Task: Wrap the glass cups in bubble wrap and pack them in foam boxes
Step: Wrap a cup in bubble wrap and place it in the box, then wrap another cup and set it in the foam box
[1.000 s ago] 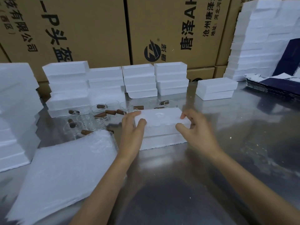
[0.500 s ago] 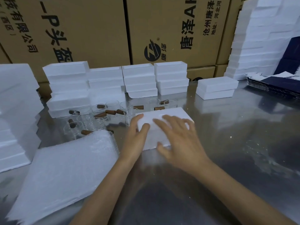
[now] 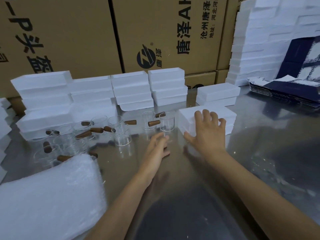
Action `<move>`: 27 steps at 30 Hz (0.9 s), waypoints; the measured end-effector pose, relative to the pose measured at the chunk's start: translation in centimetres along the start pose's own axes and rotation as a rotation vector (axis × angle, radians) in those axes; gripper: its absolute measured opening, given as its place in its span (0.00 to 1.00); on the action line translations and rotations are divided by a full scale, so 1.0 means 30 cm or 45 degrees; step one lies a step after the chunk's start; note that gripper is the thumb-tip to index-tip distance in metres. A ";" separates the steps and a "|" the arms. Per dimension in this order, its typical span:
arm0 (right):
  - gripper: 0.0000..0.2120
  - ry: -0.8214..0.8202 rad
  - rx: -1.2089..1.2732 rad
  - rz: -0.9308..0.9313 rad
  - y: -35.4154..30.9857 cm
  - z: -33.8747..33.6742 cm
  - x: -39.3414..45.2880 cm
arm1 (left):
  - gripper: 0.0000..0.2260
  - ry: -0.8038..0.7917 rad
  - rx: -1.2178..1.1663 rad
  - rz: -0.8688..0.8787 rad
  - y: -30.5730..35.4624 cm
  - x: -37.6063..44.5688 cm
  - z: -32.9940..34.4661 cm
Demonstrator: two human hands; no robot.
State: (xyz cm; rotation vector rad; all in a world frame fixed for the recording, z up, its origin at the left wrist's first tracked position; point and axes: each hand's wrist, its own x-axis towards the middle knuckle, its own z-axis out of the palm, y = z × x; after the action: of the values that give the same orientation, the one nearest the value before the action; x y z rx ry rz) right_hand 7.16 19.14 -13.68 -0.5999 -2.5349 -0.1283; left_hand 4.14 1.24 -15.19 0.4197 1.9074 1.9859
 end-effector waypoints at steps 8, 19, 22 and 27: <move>0.29 -0.103 -0.055 0.133 0.198 0.142 0.284 | 0.07 0.108 0.157 0.053 0.007 0.120 0.033; 0.34 -0.245 -0.040 0.225 0.212 0.172 0.413 | 0.06 0.121 0.181 0.079 0.000 0.139 0.028; 0.36 -0.142 -0.023 0.151 0.147 0.139 0.366 | 0.07 0.116 0.193 0.095 0.004 0.135 0.028; 0.34 -0.118 0.291 -0.104 -0.048 0.094 0.221 | 0.07 0.131 0.238 0.130 0.008 0.121 0.036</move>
State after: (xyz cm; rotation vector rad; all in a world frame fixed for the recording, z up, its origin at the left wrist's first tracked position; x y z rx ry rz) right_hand 0.14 21.01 -12.64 -0.4213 -2.6154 0.1621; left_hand 1.39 3.83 -15.03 0.4814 2.1869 1.9328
